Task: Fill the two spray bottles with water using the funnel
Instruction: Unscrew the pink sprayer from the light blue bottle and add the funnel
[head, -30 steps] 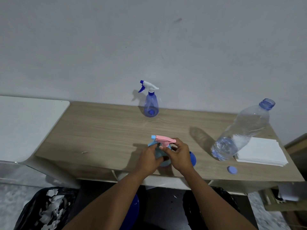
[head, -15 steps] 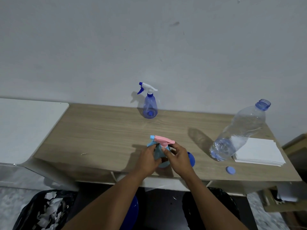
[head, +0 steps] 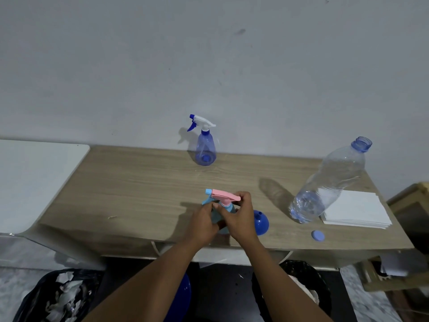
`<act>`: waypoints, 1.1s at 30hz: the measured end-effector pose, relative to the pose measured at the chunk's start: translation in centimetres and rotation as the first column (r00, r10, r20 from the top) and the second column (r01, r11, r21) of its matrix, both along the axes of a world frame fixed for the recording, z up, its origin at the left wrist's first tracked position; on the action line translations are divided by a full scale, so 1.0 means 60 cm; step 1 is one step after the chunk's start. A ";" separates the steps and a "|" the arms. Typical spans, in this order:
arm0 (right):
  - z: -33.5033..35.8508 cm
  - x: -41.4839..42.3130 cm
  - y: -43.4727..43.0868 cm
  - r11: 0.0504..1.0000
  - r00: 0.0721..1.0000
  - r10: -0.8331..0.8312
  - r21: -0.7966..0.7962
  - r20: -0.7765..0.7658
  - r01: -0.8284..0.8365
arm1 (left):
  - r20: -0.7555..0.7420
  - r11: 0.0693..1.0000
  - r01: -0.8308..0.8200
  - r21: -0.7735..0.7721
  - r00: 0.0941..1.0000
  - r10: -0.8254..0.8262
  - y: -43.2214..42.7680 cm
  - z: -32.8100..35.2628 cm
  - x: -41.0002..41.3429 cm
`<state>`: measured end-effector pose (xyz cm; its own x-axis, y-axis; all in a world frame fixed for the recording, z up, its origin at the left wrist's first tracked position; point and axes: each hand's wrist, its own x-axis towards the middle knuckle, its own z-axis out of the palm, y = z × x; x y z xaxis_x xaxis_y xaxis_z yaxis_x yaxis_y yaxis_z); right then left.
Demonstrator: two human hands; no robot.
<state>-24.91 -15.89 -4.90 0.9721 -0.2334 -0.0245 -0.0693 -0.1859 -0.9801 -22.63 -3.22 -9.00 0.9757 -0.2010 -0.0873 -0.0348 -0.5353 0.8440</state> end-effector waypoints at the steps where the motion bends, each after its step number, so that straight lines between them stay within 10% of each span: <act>1: 0.001 0.001 0.001 1.000 1.000 -0.019 -0.011 0.002 0.019 | 0.003 1.000 -0.002 -0.006 1.000 0.002 0.000 -0.001 0.000; 33: 0.013 -0.007 -0.002 0.999 1.000 -0.011 -0.037 0.014 0.011 | -0.029 1.000 -0.014 -0.026 0.999 0.013 -0.001 0.002 -0.002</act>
